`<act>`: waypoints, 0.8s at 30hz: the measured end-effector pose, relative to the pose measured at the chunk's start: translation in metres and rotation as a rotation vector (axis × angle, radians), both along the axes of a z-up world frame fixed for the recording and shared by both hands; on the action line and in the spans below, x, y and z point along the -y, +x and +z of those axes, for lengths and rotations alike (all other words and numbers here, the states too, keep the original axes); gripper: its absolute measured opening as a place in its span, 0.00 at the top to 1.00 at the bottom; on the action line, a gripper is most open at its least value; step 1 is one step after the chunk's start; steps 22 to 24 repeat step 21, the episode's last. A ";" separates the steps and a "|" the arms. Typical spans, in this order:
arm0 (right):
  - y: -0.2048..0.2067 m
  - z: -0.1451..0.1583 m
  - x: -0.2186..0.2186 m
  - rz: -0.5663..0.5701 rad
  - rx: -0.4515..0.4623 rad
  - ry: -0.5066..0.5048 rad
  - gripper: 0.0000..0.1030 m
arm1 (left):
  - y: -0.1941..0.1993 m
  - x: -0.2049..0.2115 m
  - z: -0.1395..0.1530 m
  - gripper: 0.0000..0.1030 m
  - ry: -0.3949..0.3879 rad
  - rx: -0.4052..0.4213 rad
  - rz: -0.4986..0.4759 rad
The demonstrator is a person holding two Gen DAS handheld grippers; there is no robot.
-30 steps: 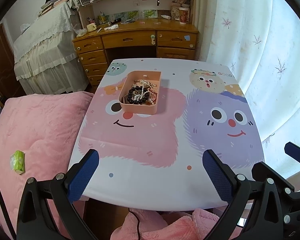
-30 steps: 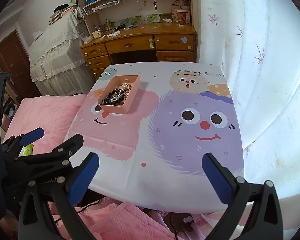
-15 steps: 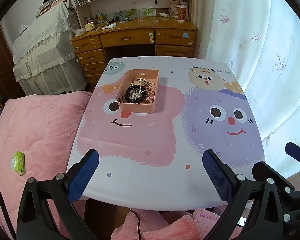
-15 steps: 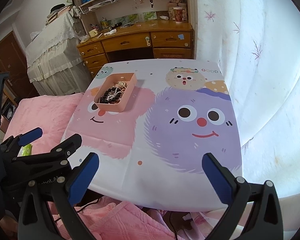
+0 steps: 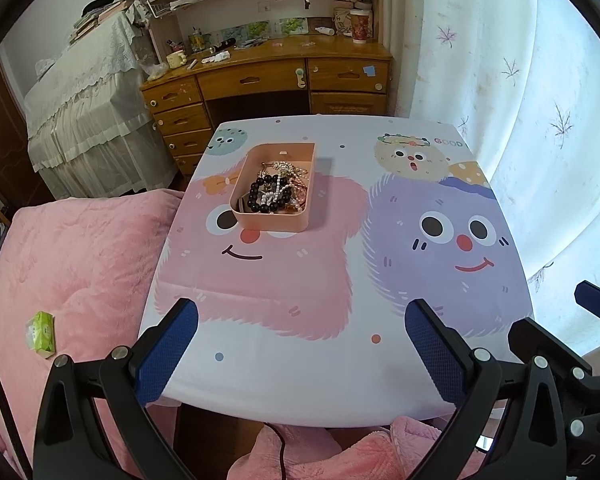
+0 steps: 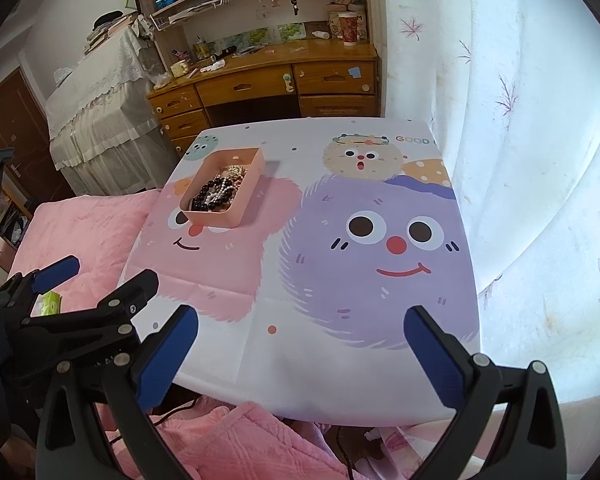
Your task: Organize jewelry
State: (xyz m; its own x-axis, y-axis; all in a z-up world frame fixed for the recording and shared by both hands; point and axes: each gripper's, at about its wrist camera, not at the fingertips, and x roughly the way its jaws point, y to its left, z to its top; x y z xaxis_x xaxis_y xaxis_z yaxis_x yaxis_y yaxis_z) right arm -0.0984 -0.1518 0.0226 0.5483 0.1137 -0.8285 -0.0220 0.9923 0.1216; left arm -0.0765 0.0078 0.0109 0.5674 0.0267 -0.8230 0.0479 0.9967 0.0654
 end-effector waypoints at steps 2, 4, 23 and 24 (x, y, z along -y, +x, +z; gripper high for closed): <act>0.001 0.000 0.001 -0.003 -0.002 0.001 0.00 | 0.002 0.002 0.001 0.01 0.005 0.000 -0.003; 0.002 0.000 0.002 -0.007 -0.002 0.001 0.00 | 0.003 0.003 0.002 0.01 0.007 0.001 -0.006; 0.011 -0.003 0.010 -0.024 -0.020 0.014 0.00 | 0.009 0.006 0.001 0.01 0.021 -0.005 -0.017; 0.011 -0.003 0.010 -0.024 -0.020 0.014 0.00 | 0.009 0.006 0.001 0.01 0.021 -0.005 -0.017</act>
